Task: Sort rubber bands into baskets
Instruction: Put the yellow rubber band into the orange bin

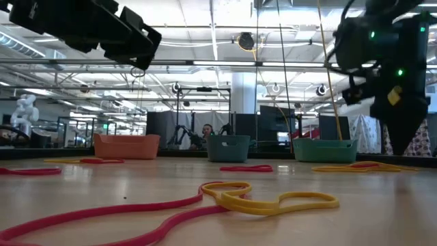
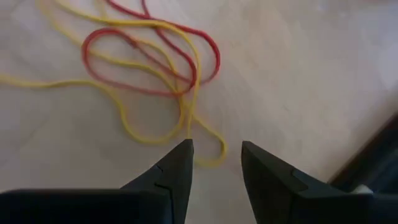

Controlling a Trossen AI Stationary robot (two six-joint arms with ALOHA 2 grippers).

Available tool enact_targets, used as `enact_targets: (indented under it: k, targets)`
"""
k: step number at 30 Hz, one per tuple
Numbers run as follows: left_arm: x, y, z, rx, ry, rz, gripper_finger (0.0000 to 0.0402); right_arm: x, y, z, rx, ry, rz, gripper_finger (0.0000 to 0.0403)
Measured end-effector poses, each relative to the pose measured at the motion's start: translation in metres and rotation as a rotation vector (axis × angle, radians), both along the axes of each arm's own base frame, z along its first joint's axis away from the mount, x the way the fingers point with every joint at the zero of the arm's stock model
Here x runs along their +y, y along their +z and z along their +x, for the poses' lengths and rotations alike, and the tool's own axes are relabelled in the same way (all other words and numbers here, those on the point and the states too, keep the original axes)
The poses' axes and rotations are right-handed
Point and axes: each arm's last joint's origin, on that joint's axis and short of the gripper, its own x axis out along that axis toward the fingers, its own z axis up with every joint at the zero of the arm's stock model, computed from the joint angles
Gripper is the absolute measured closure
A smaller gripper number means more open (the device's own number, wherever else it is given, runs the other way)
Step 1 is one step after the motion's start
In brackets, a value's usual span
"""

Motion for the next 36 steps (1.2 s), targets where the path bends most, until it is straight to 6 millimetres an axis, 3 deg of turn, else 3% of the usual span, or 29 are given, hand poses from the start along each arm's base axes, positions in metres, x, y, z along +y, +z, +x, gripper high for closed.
enact_targets:
  k: [7, 15, 18, 21, 23, 26, 36]
  targets:
    - [0.000, 0.002, 0.001, -0.027, 0.028, 0.003, 0.0274, -0.015, -0.020, -0.001, -0.060, 0.034, 0.064, 0.0273]
    - [0.001, 0.002, 0.001, -0.022, 0.032, 0.008, 0.0274, -0.030, -0.027, -0.001, -0.092, 0.026, 0.148, 0.0281]
    - [0.001, 0.001, 0.001, -0.020, 0.032, 0.009, 0.0274, -0.033, -0.026, -0.002, -0.097, 0.030, 0.172, 0.0318]
    - [0.001, 0.001, 0.001, -0.018, 0.032, 0.010, 0.0274, -0.036, -0.023, -0.003, -0.109, 0.039, 0.184, 0.0380]
    - [0.001, 0.001, 0.001, -0.018, 0.032, 0.010, 0.0274, -0.036, -0.020, -0.004, -0.109, 0.052, 0.174, 0.0393]
    - [0.001, 0.001, 0.001, -0.016, 0.032, 0.011, 0.0274, -0.037, -0.009, -0.005, -0.116, 0.055, 0.146, 0.0398]
    - [0.001, 0.000, 0.001, -0.011, 0.039, 0.018, 0.0274, -0.029, 0.069, 0.007, -0.324, 0.113, 0.118, 0.0402]
